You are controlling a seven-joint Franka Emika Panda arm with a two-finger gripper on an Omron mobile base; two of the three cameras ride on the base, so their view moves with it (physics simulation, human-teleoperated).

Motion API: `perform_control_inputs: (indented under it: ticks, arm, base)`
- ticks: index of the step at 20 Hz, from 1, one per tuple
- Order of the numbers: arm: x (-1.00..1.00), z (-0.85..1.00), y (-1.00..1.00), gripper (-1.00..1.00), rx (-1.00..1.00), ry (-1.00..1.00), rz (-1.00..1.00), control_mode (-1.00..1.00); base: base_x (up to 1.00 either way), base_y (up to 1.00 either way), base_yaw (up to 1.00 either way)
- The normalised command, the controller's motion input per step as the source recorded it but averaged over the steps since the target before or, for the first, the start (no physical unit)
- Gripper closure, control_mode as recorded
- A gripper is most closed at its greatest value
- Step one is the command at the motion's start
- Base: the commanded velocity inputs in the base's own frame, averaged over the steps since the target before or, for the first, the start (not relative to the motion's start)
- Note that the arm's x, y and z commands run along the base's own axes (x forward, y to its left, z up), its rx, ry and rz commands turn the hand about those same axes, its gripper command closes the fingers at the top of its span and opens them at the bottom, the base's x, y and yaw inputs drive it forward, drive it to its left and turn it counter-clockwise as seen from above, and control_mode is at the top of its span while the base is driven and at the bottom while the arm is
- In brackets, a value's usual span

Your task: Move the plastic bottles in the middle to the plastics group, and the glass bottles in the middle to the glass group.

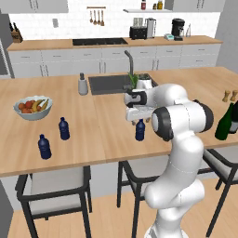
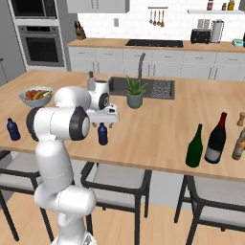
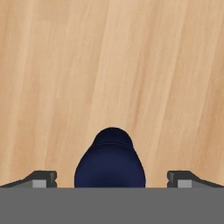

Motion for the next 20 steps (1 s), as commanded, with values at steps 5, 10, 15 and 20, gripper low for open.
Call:
perform_control_inputs:
  ticks: [5, 10, 15, 20]
  arm:
    - [-0.01, -0.05, 0.00, -1.00, 0.00, 0.00, 0.00, -1.00]
    - [0.00, 0.00, 0.00, -1.00, 0.00, 0.00, 0.00, -1.00]
    - [0.00, 0.00, 0.00, 1.00, 0.00, 0.00, 0.00, -1.00]
    - [0.00, 0.00, 0.00, 1.00, 0.00, 0.00, 0.00, -1.00]
  base:
    - [0.00, 0.00, 0.00]
    - [0.00, 0.00, 0.00]
    - [0.00, 0.00, 0.00]
    - [0.00, 0.00, 0.00]
